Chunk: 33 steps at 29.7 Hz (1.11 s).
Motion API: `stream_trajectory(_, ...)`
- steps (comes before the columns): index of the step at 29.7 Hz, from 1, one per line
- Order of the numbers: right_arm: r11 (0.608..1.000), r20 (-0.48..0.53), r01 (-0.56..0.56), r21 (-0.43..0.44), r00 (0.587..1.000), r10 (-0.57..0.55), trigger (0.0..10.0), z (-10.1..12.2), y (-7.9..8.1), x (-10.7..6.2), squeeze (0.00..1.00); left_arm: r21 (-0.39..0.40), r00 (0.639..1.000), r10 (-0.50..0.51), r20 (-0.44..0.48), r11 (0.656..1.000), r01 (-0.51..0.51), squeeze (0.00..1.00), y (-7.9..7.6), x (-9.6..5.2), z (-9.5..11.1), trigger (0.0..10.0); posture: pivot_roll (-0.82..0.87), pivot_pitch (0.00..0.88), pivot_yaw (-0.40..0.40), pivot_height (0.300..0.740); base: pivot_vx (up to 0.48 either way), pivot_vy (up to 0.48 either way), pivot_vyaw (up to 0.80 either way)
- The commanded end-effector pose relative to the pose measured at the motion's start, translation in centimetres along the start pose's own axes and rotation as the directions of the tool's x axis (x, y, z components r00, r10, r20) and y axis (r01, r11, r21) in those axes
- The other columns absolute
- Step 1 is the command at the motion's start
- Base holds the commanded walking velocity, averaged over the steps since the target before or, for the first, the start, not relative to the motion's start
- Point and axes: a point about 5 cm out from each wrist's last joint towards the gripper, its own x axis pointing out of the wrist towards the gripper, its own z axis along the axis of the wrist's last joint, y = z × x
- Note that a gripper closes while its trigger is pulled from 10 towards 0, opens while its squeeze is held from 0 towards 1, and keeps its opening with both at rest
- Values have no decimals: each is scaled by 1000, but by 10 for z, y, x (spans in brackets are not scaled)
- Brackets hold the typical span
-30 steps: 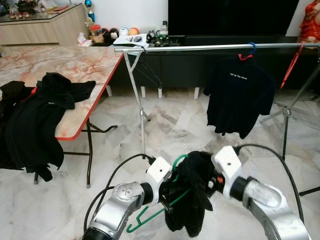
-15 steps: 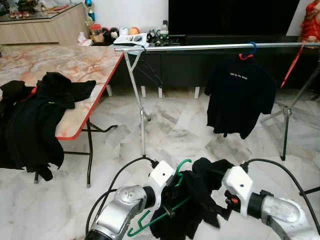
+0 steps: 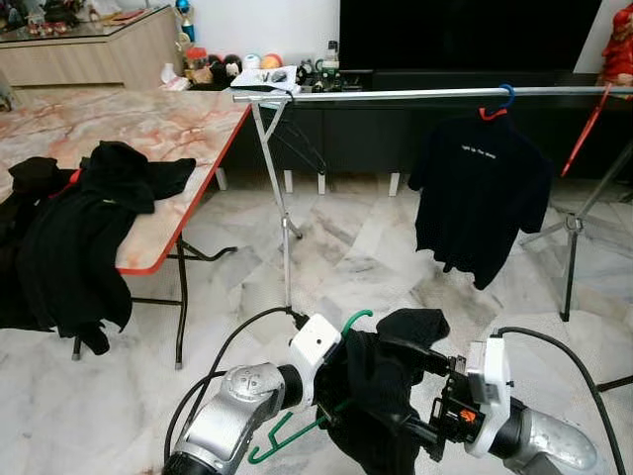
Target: Hang hanger
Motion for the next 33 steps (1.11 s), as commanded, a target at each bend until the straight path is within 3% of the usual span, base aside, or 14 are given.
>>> stream_trajectory(1, 999, -74, 35, -29, 997, -37, 10000, -10, -2, -3, 0, 19, 1000, 10, 26, 1000, -10, 0, 2, -2, 8, 10000, 59, 81, 78, 740, 0, 0, 0)
stream_trajectory(7, 975, -246, 162, -151, 949, -195, 10000, -26, -19, -7, 0, 19, 1000, 10, 24, 1000, -10, 0, 2, -2, 8, 10000, 61, 81, 77, 740, 0, 0, 0)
stream_trajectory(8, 956, -354, 176, -235, 900, -253, 10000, -33, -26, -10, 0, 18, 1000, 10, 22, 1000, -10, 0, 2, -2, 8, 10000, 60, 81, 78, 740, 0, 0, 0)
stream_trajectory(10, 938, -441, 148, -312, 852, -281, 10000, -38, -30, -14, 0, 19, 1000, 8, 19, 1000, -9, 0, 2, -2, 7, 10000, 60, 82, 78, 740, 0, 0, 0)
stream_trajectory(14, 900, -501, 96, -426, 803, -323, 10000, -34, -34, -16, 0, 19, 1000, 6, 15, 1000, -7, 0, 2, -2, 7, 10000, 58, 82, 78, 740, 0, 0, 0)
stream_trajectory(19, 883, -578, 17, -468, 751, -321, 10000, -35, -35, -20, 0, 19, 1000, 2, 13, 1000, -2, 0, 1, -1, 6, 10000, 55, 82, 76, 740, 0, 0, 0)
stream_trajectory(25, 880, -683, -233, -414, 719, -131, 10000, -34, -15, -29, 0, 23, 1000, -13, 2, 1000, 13, 0, -1, -2, 4, 10000, 53, 84, 77, 740, 0, 0, 0)
stream_trajectory(29, 889, -660, -273, -368, 750, -43, 10000, -29, -6, -29, 0, 22, 1000, -13, 2, 1000, 13, 0, -1, -2, 4, 10000, 53, 85, 75, 740, 0, 0, 0)
stream_trajectory(32, 917, -508, -202, -344, 862, 0, 10000, -10, -4, -20, 0, 23, 1000, -17, 3, 1000, 17, 0, -2, -2, 4, 10000, 53, 85, 76, 740, 0, 0, 0)
stream_trajectory(33, 932, -367, -136, -336, 930, 4, 10000, 7, -4, -14, 0, 25, 1000, -24, 3, 999, 24, 0, -3, -2, 3, 10000, 53, 85, 76, 740, 0, 0, 0)
